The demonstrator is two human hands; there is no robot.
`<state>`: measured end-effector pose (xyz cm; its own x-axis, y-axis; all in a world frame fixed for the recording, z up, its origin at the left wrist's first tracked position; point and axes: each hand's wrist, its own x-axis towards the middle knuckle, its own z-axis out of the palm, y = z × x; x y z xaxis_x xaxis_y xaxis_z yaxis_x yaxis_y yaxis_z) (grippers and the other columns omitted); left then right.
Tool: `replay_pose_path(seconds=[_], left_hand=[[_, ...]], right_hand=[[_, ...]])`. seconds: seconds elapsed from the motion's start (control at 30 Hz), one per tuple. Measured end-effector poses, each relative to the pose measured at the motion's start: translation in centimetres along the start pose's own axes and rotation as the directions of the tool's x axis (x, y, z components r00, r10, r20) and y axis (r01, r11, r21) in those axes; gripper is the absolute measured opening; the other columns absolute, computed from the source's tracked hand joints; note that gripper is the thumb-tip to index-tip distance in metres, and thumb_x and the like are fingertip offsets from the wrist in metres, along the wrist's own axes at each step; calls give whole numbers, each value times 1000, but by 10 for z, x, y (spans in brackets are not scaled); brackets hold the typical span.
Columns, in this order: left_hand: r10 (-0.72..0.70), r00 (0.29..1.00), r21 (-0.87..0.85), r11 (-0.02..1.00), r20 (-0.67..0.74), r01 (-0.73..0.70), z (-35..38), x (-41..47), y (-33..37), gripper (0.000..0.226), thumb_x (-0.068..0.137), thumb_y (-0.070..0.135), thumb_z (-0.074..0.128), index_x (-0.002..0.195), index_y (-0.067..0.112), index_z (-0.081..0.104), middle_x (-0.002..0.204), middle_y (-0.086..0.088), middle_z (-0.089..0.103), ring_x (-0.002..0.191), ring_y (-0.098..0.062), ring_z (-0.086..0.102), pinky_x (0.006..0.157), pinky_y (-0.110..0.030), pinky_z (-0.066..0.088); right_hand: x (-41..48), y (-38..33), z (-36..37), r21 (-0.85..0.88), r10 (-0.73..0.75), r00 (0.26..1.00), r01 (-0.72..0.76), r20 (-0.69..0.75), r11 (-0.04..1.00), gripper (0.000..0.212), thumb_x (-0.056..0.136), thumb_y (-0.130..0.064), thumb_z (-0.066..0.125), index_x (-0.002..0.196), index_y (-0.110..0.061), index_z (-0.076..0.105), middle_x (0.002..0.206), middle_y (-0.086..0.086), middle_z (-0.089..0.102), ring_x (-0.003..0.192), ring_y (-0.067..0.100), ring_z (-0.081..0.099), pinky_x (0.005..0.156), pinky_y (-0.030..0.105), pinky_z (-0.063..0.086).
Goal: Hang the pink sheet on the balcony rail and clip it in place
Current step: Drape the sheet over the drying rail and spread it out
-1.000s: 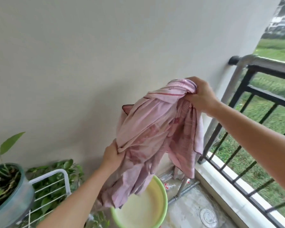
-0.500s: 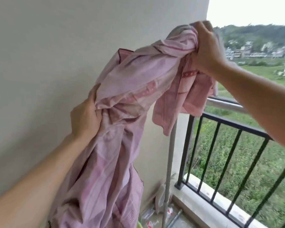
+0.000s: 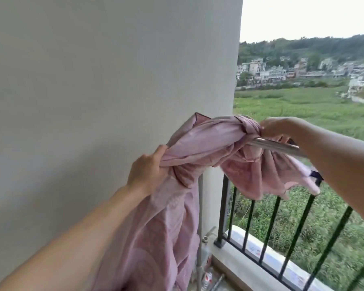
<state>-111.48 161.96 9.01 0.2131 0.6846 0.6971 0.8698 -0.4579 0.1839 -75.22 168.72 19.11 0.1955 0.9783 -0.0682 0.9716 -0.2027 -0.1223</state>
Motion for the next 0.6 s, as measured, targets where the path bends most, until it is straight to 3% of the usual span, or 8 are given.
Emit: replay_pose_path(seconds=[0.03,0.1,0.17,0.23,0.3,0.43,0.53,0.6], left_hand=[[-26,999,-50,998,21,27,4,-1,2,31,84,29,50,112,18,54,89,-17,71,81,-45,62,61,-44,51],[-76,995,-146,986,67,85,11,-3,2,26,82,33,45,101,18,54,88,-16,70,84,-45,62,64,-45,51],[-123,983,-253,955,135,154,16,-6,3,20,83,32,42,91,17,53,82,-13,68,82,-43,62,67,-47,51],[-144,972,-356,912,186,203,18,-8,7,23,88,33,43,86,12,54,78,-8,66,80,-39,61,71,-47,51],[-140,972,-432,877,187,209,19,-10,13,26,96,28,49,84,6,55,72,-2,63,73,-32,59,71,-45,50],[-92,970,-566,798,224,206,13,-10,30,24,97,24,52,81,8,59,68,5,58,65,-13,50,68,-35,45],[45,916,-738,609,399,291,0,-10,45,11,97,18,56,94,23,66,79,14,67,76,-3,61,71,-20,48],[138,809,-772,425,571,473,-4,-11,44,18,94,18,62,112,21,62,88,9,72,79,-6,67,67,-19,50]], right_hand=[[0,-1,4,20,-28,1000,29,-12,999,20,91,-14,54,106,-5,64,106,18,67,89,33,68,76,50,60],[-2,-7,9,28,-107,963,117,-249,993,25,92,-18,56,114,-9,65,120,18,64,103,34,63,86,44,55],[-27,-20,18,114,-124,823,222,-554,968,34,91,-23,62,124,-17,63,129,12,62,110,31,61,79,34,50],[-67,-36,38,131,-169,600,424,-782,896,24,92,-22,59,114,-15,67,114,9,68,95,26,65,66,25,45],[-101,-47,73,151,-220,529,569,-819,808,17,93,-24,58,95,-13,71,89,4,71,74,18,66,59,26,51],[-142,-74,143,684,-213,912,405,-351,607,42,90,-52,60,64,-20,64,58,-2,61,53,10,53,51,27,45],[-138,-94,155,933,-36,969,246,-245,262,38,92,-23,66,60,-7,55,51,-5,46,49,4,40,46,18,32],[-134,-96,150,976,78,975,199,-206,92,29,94,-14,63,70,2,59,60,4,45,48,6,40,45,18,32]])
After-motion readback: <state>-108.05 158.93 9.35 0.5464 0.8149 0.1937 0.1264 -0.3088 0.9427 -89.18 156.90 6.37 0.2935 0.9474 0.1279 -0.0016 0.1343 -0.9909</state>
